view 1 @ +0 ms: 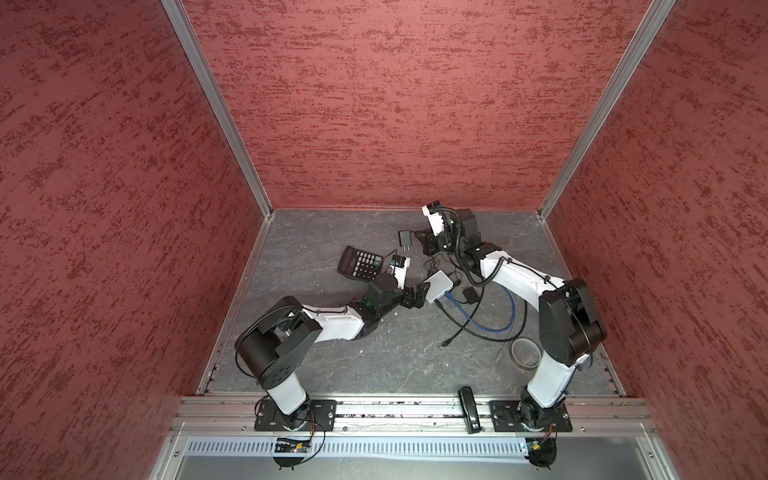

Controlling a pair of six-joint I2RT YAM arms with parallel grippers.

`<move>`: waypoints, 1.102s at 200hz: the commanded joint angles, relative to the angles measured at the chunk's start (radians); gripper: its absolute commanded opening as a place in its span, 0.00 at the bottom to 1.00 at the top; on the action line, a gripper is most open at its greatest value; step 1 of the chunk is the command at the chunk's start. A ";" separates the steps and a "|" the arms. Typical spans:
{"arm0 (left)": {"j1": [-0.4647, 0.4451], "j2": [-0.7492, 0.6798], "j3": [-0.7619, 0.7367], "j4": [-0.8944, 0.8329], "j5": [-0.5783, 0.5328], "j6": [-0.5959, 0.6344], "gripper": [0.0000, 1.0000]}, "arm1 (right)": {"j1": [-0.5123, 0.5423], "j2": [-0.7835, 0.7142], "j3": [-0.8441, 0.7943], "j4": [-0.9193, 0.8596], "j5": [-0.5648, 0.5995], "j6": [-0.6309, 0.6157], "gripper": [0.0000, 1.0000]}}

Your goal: Insert the plug into the switch port

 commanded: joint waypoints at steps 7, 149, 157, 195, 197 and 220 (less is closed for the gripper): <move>-0.002 -0.005 -0.005 0.100 -0.023 0.003 1.00 | 0.005 0.064 0.008 -0.014 0.049 -0.006 0.00; 0.004 -0.113 -0.105 0.020 -0.049 -0.017 1.00 | -0.013 0.239 0.097 -0.072 0.213 -0.055 0.37; 0.004 -0.117 -0.111 0.021 -0.050 -0.017 1.00 | -0.025 0.222 0.088 -0.081 0.230 -0.039 0.37; 0.006 -0.156 -0.141 0.010 -0.067 -0.014 1.00 | -0.104 0.142 0.020 -0.182 0.332 -0.012 0.37; 0.007 -0.157 -0.143 0.009 -0.067 -0.014 1.00 | -0.108 0.138 0.012 -0.184 0.335 -0.010 0.37; 0.013 -0.175 -0.161 0.010 -0.073 -0.014 1.00 | -0.143 0.094 -0.061 -0.195 0.351 0.016 0.37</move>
